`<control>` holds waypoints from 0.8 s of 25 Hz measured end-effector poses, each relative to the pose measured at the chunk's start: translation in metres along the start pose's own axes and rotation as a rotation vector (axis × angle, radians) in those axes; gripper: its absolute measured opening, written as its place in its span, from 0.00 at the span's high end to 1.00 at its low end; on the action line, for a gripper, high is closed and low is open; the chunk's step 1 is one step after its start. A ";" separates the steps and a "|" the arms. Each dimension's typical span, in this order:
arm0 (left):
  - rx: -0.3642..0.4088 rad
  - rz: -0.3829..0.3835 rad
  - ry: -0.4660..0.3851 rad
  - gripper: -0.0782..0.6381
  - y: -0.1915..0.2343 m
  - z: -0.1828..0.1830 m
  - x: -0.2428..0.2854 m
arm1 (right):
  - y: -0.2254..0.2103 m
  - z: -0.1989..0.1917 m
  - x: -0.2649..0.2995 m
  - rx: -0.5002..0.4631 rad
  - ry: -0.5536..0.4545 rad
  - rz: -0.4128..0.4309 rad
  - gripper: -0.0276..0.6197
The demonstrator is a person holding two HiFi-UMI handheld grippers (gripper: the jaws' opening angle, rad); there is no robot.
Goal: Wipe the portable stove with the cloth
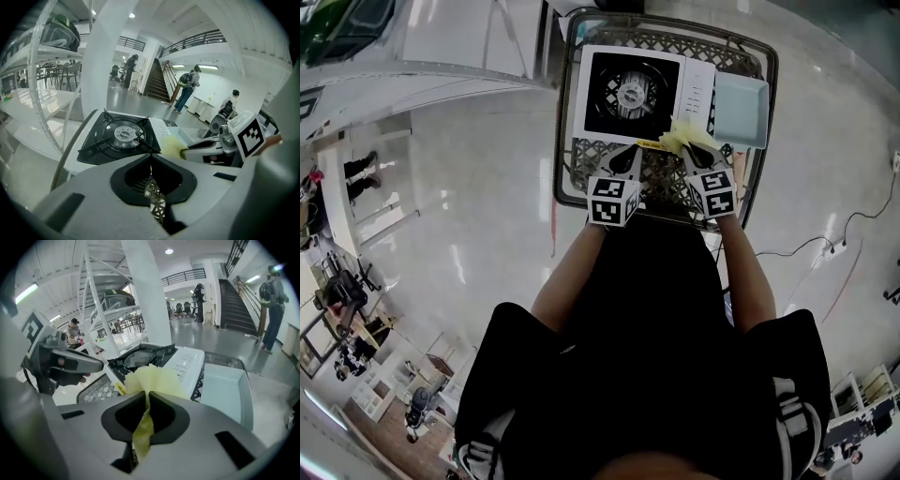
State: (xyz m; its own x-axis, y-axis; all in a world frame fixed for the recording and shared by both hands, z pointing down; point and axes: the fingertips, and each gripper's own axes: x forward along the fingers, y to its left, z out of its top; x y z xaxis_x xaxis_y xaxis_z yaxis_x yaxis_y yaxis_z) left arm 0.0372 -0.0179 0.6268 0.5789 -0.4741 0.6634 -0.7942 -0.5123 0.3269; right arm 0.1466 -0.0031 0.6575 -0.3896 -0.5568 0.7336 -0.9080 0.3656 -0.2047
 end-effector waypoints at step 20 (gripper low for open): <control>-0.088 0.085 -0.065 0.86 0.052 0.017 -0.015 | -0.095 0.233 0.057 -0.124 -0.306 -0.164 0.92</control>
State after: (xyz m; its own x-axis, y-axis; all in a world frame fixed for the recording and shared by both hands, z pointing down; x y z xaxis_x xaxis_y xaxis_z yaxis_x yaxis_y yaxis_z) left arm -0.0093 -0.0496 0.6218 0.5176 -0.5600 0.6469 -0.8522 -0.4050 0.3313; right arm 0.1751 -0.2431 0.5680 -0.2858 -0.8061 0.5182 -0.9438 0.3305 -0.0065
